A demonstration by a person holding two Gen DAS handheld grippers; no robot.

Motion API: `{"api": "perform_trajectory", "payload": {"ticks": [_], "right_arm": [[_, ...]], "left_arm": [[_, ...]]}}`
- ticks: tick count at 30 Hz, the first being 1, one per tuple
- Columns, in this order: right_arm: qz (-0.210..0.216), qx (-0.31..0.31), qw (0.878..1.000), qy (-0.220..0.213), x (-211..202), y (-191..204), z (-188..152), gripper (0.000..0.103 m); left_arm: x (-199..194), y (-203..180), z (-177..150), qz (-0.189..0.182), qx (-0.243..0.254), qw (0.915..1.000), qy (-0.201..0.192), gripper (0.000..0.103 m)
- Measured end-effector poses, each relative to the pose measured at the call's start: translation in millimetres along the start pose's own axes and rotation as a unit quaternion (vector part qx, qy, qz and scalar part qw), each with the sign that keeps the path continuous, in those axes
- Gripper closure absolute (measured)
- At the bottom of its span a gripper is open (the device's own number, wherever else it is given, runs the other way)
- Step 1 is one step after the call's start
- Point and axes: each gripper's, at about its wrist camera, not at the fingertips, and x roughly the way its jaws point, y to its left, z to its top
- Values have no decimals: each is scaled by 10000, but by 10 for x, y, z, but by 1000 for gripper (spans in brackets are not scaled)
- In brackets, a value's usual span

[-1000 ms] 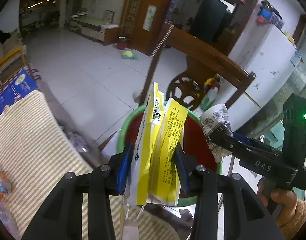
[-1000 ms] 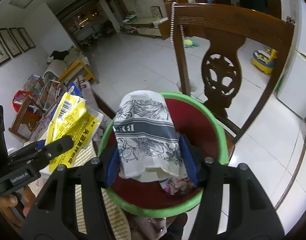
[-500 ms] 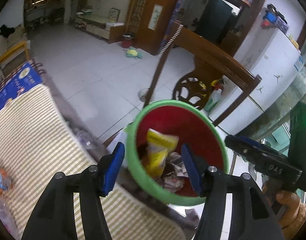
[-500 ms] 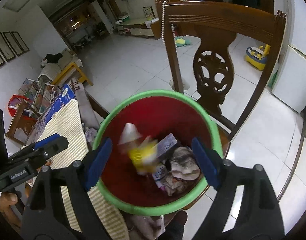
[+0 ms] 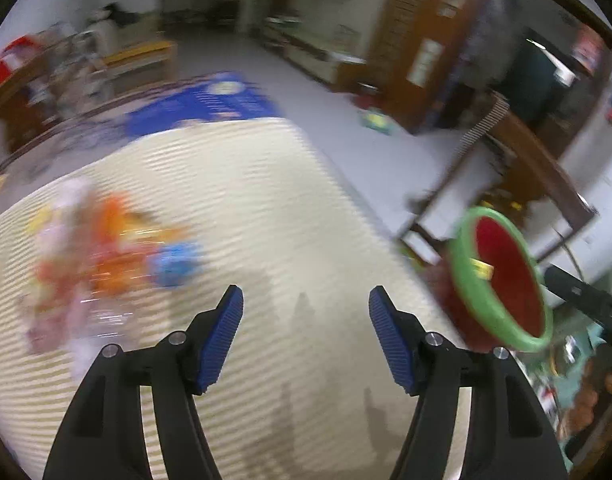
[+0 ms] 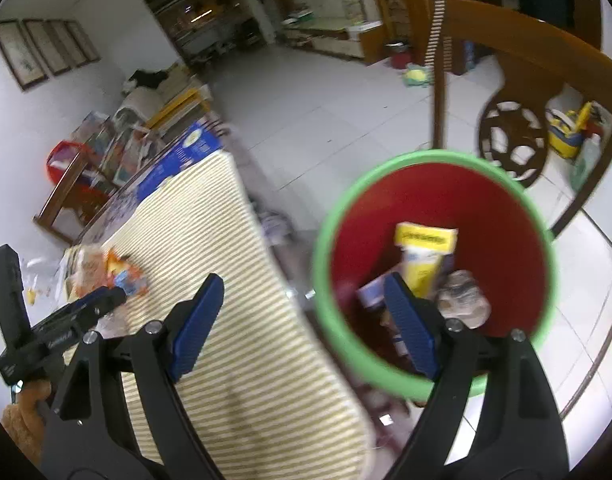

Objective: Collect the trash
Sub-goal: 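Grasp the pink Pocky box with the left tool while the right tool grasps the clear water bottle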

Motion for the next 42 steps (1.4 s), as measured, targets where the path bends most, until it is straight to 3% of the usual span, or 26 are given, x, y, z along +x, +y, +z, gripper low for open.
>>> {"api": "perform_trajectory", "payload": {"ticks": [5,9,16,22,25,30,38,42], "right_arm": [[280,-325,9988,246,213,597,-156,22],[557,-523,9956,547,428,1077,-349,22],[863,-722,9889,970,765,1753,-682,22],[785,-808,9869,1152,833,2063,-860,22],[719,-792,9860,1276,906,2151,-908,22],[787,-836,9800,1627,1100,2343,-1004,22],[1073,-940,9659,2160,1509,2880,-1108,18],[1022,-1033,9633,2256,1688,3083,-1148,18]], "left_arm": [[-264,903,24,709,-471,9961,-226,40],[-292,1393,18,915,-595,9940,-99,39],[48,1710,115,615,-531,9961,334,40],[325,1902,189,311,-565,9960,621,39],[422,1983,173,139,-688,9950,710,44],[278,2099,152,-138,-922,9946,454,56],[-359,2254,64,-188,-1317,9904,-370,56],[-514,2295,-16,-160,-1448,9878,-557,56]]}}
